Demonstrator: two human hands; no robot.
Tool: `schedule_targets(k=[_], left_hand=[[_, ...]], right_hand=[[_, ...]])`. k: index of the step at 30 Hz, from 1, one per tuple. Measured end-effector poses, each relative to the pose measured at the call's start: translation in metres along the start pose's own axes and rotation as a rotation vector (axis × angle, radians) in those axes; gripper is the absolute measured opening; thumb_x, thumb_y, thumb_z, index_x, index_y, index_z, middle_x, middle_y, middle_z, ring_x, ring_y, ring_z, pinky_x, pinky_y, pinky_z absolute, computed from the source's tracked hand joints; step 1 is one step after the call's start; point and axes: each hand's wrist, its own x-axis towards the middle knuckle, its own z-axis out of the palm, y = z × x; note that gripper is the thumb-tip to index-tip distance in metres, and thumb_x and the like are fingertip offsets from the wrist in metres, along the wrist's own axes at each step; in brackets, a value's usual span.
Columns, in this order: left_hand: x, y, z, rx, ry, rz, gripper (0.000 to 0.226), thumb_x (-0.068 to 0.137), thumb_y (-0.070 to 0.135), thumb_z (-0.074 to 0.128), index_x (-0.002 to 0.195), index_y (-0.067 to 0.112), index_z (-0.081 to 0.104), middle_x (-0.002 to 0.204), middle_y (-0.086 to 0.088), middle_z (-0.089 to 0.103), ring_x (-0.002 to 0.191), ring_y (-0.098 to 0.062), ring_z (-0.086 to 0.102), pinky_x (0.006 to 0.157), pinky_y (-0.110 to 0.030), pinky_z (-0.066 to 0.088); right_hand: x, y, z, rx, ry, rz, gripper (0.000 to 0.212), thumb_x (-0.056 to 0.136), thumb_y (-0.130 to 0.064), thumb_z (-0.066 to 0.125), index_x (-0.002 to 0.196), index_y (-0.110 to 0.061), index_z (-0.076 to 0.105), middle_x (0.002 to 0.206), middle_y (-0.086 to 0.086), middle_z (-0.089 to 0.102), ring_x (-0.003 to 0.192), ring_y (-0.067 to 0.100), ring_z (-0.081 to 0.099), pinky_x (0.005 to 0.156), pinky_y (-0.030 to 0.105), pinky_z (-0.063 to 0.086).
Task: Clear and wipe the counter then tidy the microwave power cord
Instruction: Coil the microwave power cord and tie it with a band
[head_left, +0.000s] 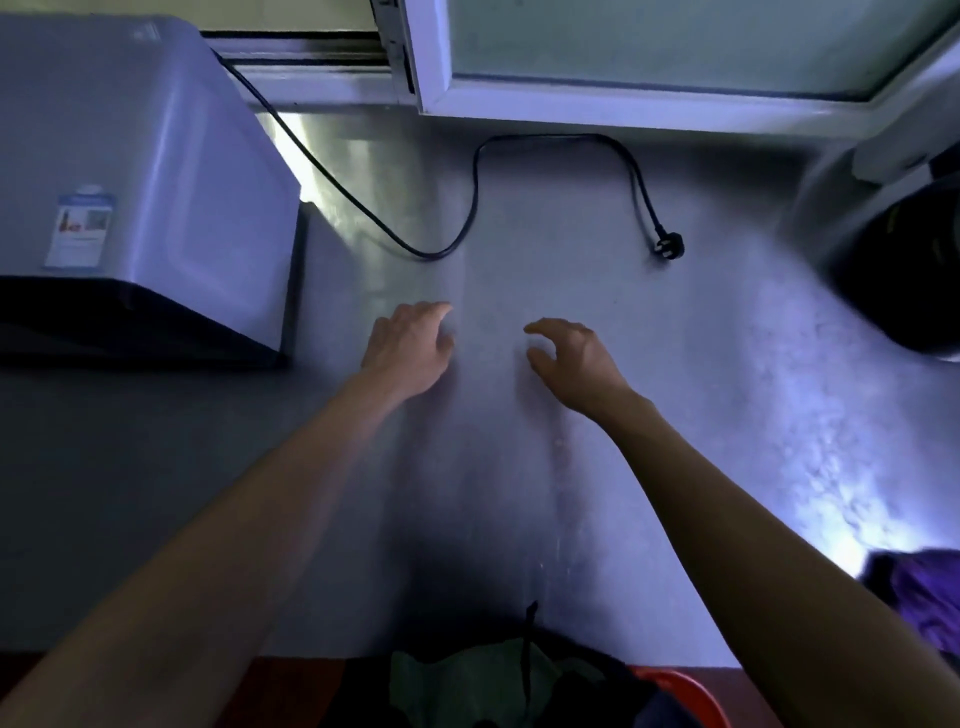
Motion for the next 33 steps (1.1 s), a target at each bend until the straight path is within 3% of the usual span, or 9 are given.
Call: schedule_targets(k=[6,11,16,18,22,30,33], left_hand=[[0.068,0.006,-0.022,0.026,0.015,-0.015,0.042,0.097,0.033,0.049,0.134,0.015,0.049,0.134,-0.008,0.056,0.124,-0.034,0.050,0.099,-0.051,0.043],[0.107,0.008,-0.023,0.018,-0.005,-0.037,0.019,0.093,0.034,0.050,0.103,0.019,0.048,0.110,-0.002,0.059,0.104,-0.035,0.056,0.086,-0.053,0.049],[0.115,0.009,-0.011,0.098,-0.071,-0.076,0.051,0.091,0.041,0.053,0.136,0.019,0.043,0.133,-0.004,0.057,0.120,-0.035,0.051,0.093,-0.055,0.045],[0.111,0.010,-0.006,0.117,-0.048,-0.079,0.054,0.094,0.037,0.053,0.142,0.018,0.039,0.133,-0.007,0.056,0.120,-0.035,0.050,0.092,-0.053,0.043],[0.090,0.017,-0.001,0.113,0.020,-0.078,0.038,0.095,0.028,0.054,0.130,0.018,0.047,0.112,-0.008,0.058,0.109,-0.033,0.053,0.087,-0.049,0.043],[0.038,0.006,-0.019,0.032,0.207,-0.060,0.019,0.098,0.024,0.057,0.115,0.024,0.067,0.108,-0.001,0.064,0.105,-0.028,0.057,0.092,-0.047,0.040],[0.022,-0.002,-0.035,-0.054,0.255,-0.013,0.017,0.098,0.021,0.059,0.111,0.024,0.069,0.103,0.002,0.065,0.100,-0.025,0.059,0.091,-0.049,0.043]], right_hand=[[0.049,0.003,-0.002,0.060,0.026,-0.013,0.034,0.093,-0.016,0.059,0.126,-0.010,0.064,0.132,0.009,0.063,0.123,0.031,0.056,0.103,0.039,0.046],[0.076,0.008,-0.003,0.106,0.049,0.004,0.033,0.092,-0.013,0.061,0.125,-0.008,0.065,0.129,0.011,0.065,0.120,0.032,0.058,0.101,0.032,0.042],[0.080,0.010,0.002,0.138,0.059,0.000,0.033,0.093,-0.014,0.060,0.125,-0.010,0.065,0.129,0.009,0.065,0.120,0.030,0.058,0.101,0.034,0.044],[0.077,0.011,0.003,0.154,0.071,0.007,0.032,0.093,-0.014,0.060,0.125,-0.010,0.065,0.130,0.009,0.065,0.121,0.029,0.058,0.102,0.033,0.043],[0.059,0.012,0.005,0.175,0.083,0.024,0.032,0.095,-0.015,0.060,0.126,-0.010,0.064,0.131,0.009,0.064,0.122,0.028,0.057,0.102,0.030,0.042],[0.031,0.003,0.006,0.194,0.162,-0.004,0.035,0.091,-0.007,0.062,0.126,-0.005,0.064,0.130,0.011,0.064,0.120,0.030,0.058,0.098,0.014,0.031],[0.032,-0.015,0.006,0.187,0.196,-0.060,0.041,0.090,-0.004,0.062,0.131,-0.004,0.060,0.135,0.014,0.059,0.123,0.034,0.056,0.107,0.025,0.037]])
